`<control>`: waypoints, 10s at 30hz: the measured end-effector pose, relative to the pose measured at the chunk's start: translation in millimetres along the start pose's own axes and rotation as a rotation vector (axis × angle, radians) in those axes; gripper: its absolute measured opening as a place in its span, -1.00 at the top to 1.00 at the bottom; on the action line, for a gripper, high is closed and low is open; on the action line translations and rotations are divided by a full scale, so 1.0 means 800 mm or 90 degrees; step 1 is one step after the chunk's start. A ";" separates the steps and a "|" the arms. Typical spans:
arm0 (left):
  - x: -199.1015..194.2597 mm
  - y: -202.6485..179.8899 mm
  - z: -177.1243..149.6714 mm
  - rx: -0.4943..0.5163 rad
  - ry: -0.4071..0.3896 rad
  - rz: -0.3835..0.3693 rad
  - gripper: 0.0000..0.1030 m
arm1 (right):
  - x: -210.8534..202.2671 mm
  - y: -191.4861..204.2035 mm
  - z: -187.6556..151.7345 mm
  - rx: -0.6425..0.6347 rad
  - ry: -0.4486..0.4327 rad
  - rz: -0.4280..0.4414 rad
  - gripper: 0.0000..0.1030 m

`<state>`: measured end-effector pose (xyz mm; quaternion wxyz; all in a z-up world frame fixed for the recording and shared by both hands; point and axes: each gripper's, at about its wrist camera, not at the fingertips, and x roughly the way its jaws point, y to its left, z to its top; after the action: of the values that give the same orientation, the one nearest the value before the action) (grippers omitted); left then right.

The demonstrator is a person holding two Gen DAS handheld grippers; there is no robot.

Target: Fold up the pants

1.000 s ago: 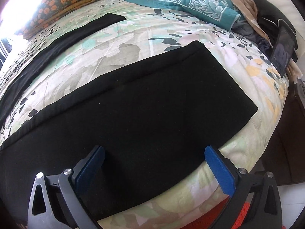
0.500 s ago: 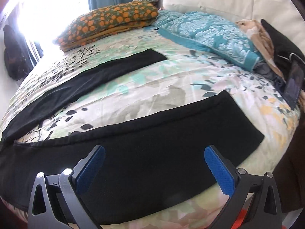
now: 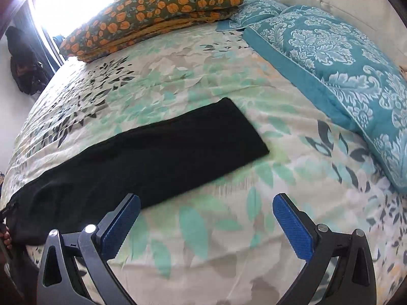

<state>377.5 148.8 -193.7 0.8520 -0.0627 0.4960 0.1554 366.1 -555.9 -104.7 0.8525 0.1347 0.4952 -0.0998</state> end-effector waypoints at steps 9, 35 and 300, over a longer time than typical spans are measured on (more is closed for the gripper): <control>-0.003 -0.023 -0.030 0.035 -0.078 0.060 -0.99 | 0.145 0.003 0.125 0.006 0.070 -0.059 -0.79; -0.099 -0.017 -0.082 0.000 0.045 -0.024 -0.97 | -0.159 0.014 -0.316 0.132 -0.032 0.154 0.75; -0.280 -0.066 -0.364 0.287 -0.003 -0.148 -0.73 | -0.173 -0.286 -0.338 0.245 0.141 0.174 -0.57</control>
<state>50.9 -22.4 -148.1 0.8578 0.0729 0.5053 -0.0585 8.1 -678.2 -141.9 0.7573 0.3700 0.5347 -0.0606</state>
